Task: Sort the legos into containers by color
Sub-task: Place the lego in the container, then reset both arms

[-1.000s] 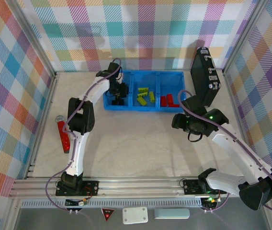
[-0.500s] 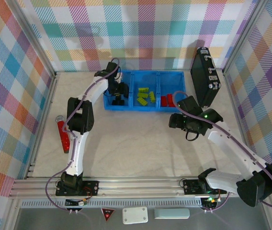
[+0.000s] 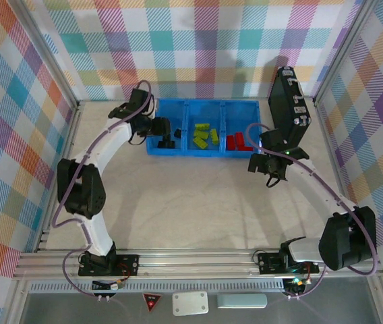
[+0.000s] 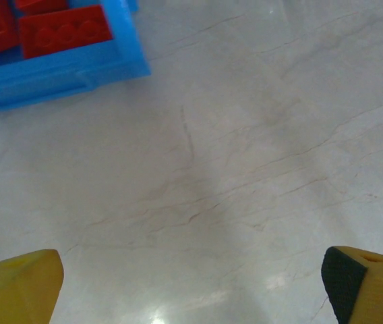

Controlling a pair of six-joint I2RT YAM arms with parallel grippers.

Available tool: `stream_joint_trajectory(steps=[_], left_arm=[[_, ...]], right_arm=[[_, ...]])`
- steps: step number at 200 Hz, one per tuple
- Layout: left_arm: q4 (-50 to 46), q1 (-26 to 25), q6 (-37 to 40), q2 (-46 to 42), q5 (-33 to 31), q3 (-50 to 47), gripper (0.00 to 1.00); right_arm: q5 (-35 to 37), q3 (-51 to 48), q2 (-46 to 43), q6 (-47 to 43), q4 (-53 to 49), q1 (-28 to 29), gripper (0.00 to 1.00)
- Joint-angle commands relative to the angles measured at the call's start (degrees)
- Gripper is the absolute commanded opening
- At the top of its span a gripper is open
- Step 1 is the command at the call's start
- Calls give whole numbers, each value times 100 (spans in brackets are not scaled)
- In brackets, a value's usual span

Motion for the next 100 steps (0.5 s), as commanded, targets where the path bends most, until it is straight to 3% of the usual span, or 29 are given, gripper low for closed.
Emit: stream_joint_trajectory(steps=[1,10,32,57,100], left_arm=[[222,59,16,-580,-613,-782,70],[306,69,-28,-796,-812,-1131,75],[719,95,-139,-1401,-1384,-2069,100],[1153,178,-214,-1864,-2061,-2923,100],[2259,210,-60,-2295,-3299,-4059,100]], right_arm=[[299,-292,32,-395,674,-125,99],[484,-403,40,-471,867,-144,99],[1143,-720,59,-552,1366,-161,99],[1564,-1328,-37,-851,2471,-164,99],[1666,-2260,-30,-1748,4666,-181,99]])
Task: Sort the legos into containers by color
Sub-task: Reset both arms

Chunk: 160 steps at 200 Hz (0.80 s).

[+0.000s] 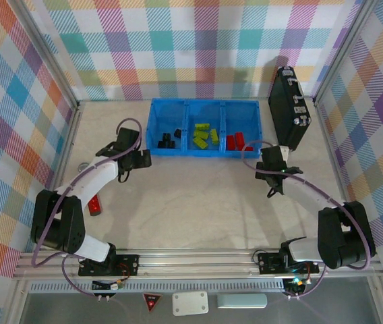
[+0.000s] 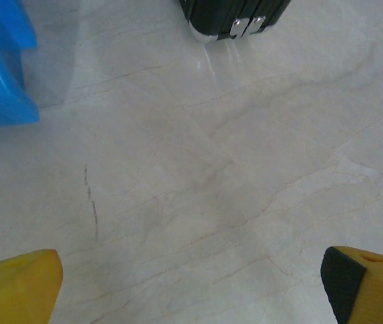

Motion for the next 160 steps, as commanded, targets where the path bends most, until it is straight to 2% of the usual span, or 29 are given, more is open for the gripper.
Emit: stream_joint_trajectory(steps=[1,25,43,58,80,92,103,115,125,147,160], left_arm=[[971,66,118,-283,-1055,-513,100],[1579,66,359,-163,-1742,-798,100],[2283,75,745,101,-1825,-945,100],[2971,75,1071,328,-1642,-1107,100],[4457,75,1638,467,-1120,-1686,100],[4897,96,1705,546,-1248,-1868,100],[5402,171,1774,559,-1009,-2119,100],[5974,267,1752,558,-845,-2466,100],[6274,376,1681,524,-719,-2653,100],[6742,736,1424,431,-23,-2990,100],[7387,875,1344,566,276,-3286,100]], right_arm=[[278,-469,-65,-742,1921,-27,99],[244,-1026,125,-1304,3480,-43,99],[95,-1079,384,-1617,4035,-52,99],[-90,-1228,500,-1858,4720,-72,99],[-602,-1300,646,-1961,5348,-190,99],[-811,-1380,798,-2060,5723,-210,99],[-945,-1479,993,-2257,6147,-275,99],[-1112,-1466,906,-2171,5920,-340,99],[-1387,-1600,857,-2159,6116,-440,99],[-2167,-1883,725,-2157,6418,-693,99],[-2375,-1892,727,-2157,6418,-780,99]])
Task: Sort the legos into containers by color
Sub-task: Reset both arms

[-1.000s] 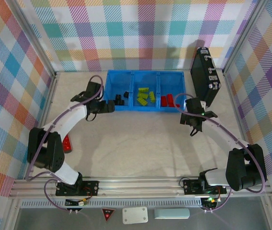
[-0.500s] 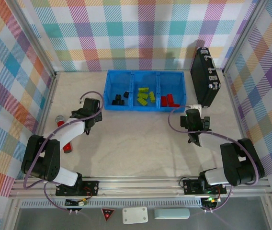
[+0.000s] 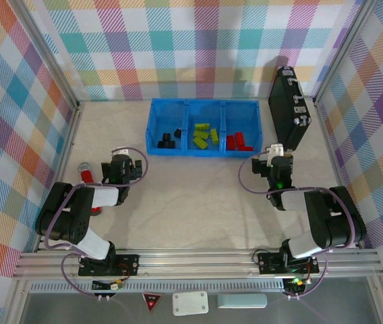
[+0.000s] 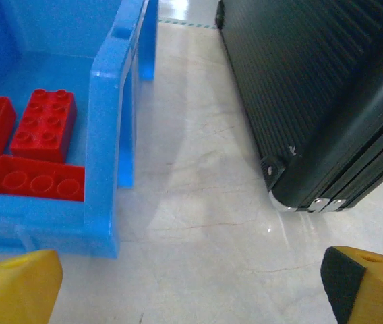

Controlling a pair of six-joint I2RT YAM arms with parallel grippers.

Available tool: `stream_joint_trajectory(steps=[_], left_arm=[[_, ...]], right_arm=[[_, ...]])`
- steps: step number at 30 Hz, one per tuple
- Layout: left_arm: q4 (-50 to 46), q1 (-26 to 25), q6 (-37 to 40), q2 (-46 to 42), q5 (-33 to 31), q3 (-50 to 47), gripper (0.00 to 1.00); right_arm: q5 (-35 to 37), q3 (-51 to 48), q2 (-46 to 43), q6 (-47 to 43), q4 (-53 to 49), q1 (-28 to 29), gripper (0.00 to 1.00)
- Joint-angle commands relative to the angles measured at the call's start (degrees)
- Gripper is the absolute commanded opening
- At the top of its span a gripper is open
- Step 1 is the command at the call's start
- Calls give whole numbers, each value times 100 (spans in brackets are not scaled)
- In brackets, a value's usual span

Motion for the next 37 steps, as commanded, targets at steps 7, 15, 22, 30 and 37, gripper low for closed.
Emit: stream_joint_trajectory(steps=[7,15,22,30,37], left_arm=[[1395,352,-58,160,1160,-292,100],[1447,352,-48,162,1152,-312,100],[1432,352,-53,162,1157,-299,100],[1430,350,-48,162,1161,-304,100],[1431,352,-55,162,1155,-302,100]], right_arm=[[-1261,-43,-115,163,416,-342,99],[-1554,-22,273,279,686,-516,99],[-1083,150,308,621,392,-645,99],[-1091,163,316,620,388,-641,99],[-1150,140,303,614,427,-673,99]])
